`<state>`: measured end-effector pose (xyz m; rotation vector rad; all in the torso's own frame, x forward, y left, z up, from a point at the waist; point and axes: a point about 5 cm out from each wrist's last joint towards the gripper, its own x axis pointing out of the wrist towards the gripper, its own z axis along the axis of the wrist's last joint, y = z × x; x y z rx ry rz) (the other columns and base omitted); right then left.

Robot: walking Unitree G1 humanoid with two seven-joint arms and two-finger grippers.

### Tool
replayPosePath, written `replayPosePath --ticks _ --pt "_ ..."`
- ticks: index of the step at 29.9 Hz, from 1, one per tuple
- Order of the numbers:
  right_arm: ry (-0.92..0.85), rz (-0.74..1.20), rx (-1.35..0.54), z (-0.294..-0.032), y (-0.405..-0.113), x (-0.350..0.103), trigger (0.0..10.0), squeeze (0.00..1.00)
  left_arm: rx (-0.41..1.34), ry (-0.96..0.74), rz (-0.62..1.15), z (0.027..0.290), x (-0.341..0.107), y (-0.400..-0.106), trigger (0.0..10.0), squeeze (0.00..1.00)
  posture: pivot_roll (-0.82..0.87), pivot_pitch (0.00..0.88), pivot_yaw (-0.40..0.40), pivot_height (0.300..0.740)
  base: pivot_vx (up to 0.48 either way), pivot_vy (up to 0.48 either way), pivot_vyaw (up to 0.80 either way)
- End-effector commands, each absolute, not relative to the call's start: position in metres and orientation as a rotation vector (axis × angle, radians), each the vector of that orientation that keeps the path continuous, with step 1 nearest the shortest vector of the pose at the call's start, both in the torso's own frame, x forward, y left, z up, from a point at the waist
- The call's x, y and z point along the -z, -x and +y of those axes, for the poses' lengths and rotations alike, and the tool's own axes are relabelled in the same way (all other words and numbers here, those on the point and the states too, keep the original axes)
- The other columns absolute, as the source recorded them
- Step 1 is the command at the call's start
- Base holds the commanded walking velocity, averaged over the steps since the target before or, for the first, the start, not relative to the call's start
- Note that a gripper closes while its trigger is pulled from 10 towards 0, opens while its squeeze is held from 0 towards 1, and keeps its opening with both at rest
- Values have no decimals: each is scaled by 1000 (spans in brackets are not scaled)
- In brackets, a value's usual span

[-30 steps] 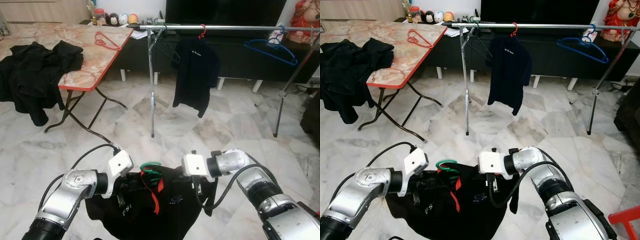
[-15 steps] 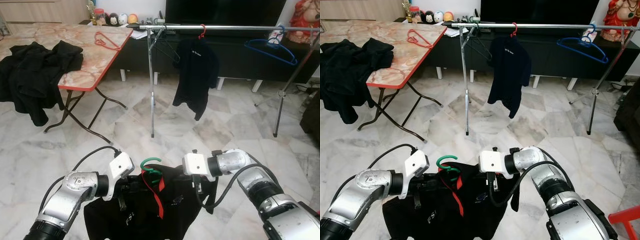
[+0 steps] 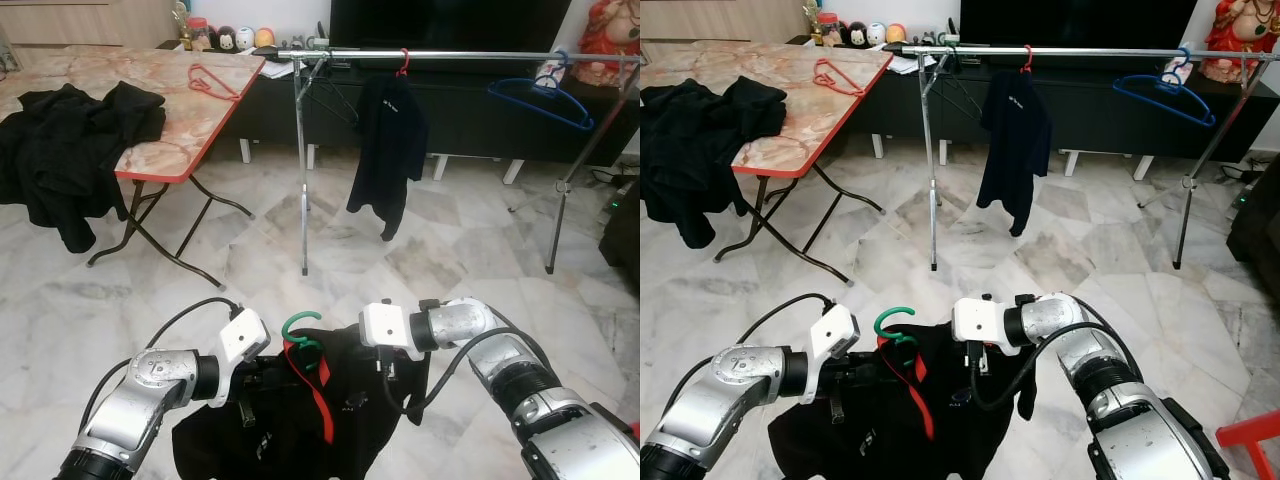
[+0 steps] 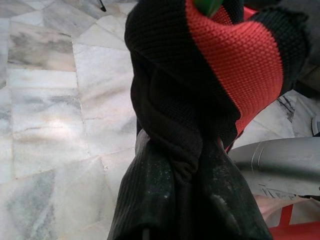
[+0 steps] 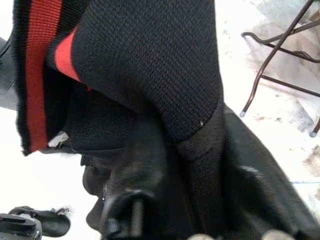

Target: Hang hanger

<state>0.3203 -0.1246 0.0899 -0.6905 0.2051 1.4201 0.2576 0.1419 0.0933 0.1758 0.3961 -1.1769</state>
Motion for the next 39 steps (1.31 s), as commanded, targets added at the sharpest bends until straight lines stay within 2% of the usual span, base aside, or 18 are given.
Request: replayPosePath --ticks 1,17,23,28,33,39 --pt "696 177 -1443 -120 -323 -96 10000 1000 1159 -184 357 140 -100 -261 0 0 68 0 -17 740 0 0 0" --pt "734 372 -1592 -143 -310 -85 10000 1000 1060 -213 356 148 -92 -263 0 0 59 0 -30 740 0 0 0" --pt "746 337 -1485 -148 -319 -92 10000 1000 1033 -218 349 149 -89 -263 0 0 54 0 -34 740 0 0 0" --pt "777 334 -1296 -156 -329 -90 10000 1000 1012 -229 366 153 -84 -261 0 0 52 0 -36 740 0 0 0" --pt "694 284 -1167 -157 -334 -92 10000 1000 974 -227 369 157 -80 -260 0 0 50 0 -32 740 0 0 0" --pt "544 283 -900 -166 -341 -84 10000 1000 791 -249 345 165 -70 -268 0 0 39 0 -36 740 0 0 0"
